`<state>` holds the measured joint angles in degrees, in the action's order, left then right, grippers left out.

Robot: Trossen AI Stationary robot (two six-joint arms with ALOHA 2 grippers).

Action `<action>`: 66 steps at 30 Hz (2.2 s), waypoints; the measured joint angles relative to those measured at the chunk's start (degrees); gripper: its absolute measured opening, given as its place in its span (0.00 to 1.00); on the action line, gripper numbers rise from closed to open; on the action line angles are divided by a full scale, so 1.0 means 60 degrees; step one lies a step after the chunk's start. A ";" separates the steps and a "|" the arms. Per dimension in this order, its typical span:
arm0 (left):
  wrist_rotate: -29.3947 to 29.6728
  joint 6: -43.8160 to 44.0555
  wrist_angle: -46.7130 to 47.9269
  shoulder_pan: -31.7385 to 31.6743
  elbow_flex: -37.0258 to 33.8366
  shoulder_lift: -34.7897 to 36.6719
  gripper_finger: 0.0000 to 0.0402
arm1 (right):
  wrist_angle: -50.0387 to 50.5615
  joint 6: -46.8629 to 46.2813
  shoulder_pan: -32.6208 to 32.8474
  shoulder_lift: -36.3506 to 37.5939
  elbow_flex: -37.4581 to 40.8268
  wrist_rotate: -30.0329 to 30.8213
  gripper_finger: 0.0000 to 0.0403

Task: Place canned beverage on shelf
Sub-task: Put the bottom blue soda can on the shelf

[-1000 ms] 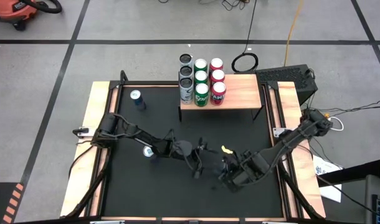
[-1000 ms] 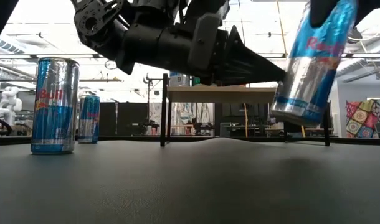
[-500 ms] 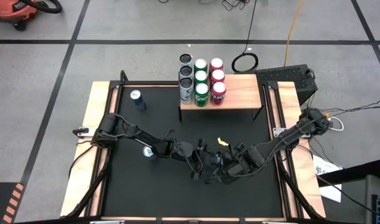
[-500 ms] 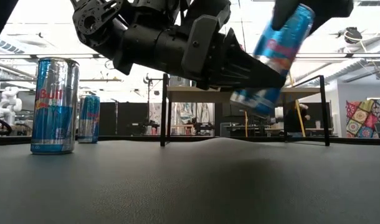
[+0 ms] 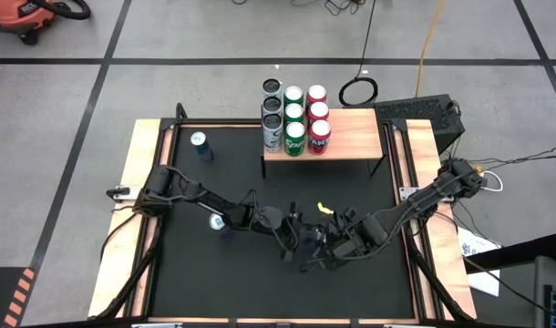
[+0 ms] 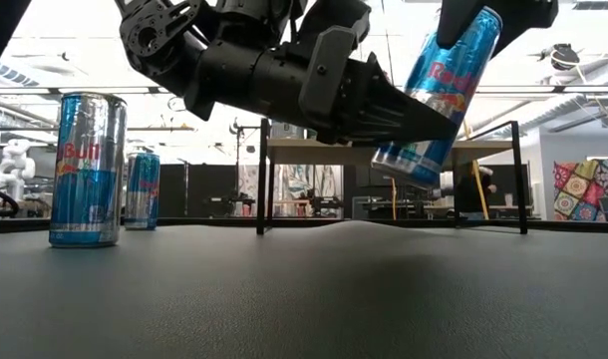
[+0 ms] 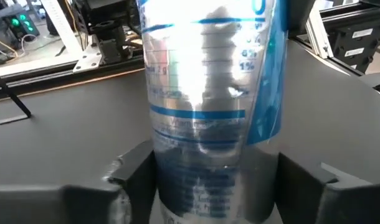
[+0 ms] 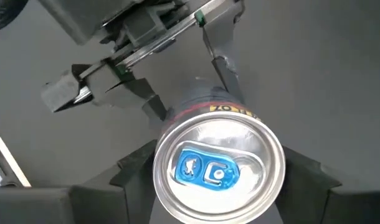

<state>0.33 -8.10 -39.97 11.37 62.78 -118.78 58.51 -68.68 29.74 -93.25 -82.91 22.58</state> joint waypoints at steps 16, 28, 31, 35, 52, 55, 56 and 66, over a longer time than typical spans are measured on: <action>-0.1506 0.1131 -0.0400 -0.0511 -0.0058 -0.0022 0.55 | -0.1936 0.1166 0.1722 0.0908 0.2666 0.4854 0.78; -0.2108 0.1010 -0.0971 -0.0598 -0.0058 -0.0022 0.55 | -1.2000 0.5501 0.1803 0.2339 0.7415 0.5738 0.80; -0.2112 0.1018 -0.0991 -0.0596 -0.0100 -0.0022 0.55 | -1.4630 0.6870 0.1803 0.2339 0.8238 0.5762 0.80; -0.2108 0.1032 -0.1013 -0.0596 -0.0164 -0.0022 0.55 | -1.6767 0.7868 0.1803 0.2339 0.8900 0.5695 0.80; -0.1907 0.1088 -0.1046 -0.0596 -0.0168 -0.0022 0.55 | -1.7240 0.7930 0.1475 0.2336 0.9009 0.4948 0.55; -0.1479 0.1186 -0.1074 -0.0576 -0.0166 -0.0008 0.59 | -1.7102 0.8133 0.1455 0.2588 0.9009 0.4819 0.55; -0.1478 0.1201 -0.1104 -0.0607 -0.0157 0.0010 0.62 | -1.6953 0.8166 0.1414 0.2781 0.9009 0.4775 0.55; -0.1061 0.0968 0.1741 -0.1054 -0.0153 0.1150 0.87 | -1.1943 0.8248 0.0240 0.6911 0.8847 0.4508 0.55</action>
<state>-6.04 -2.30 -29.53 5.05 61.87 -111.88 -13.15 -19.19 31.17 -51.79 -29.83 49.63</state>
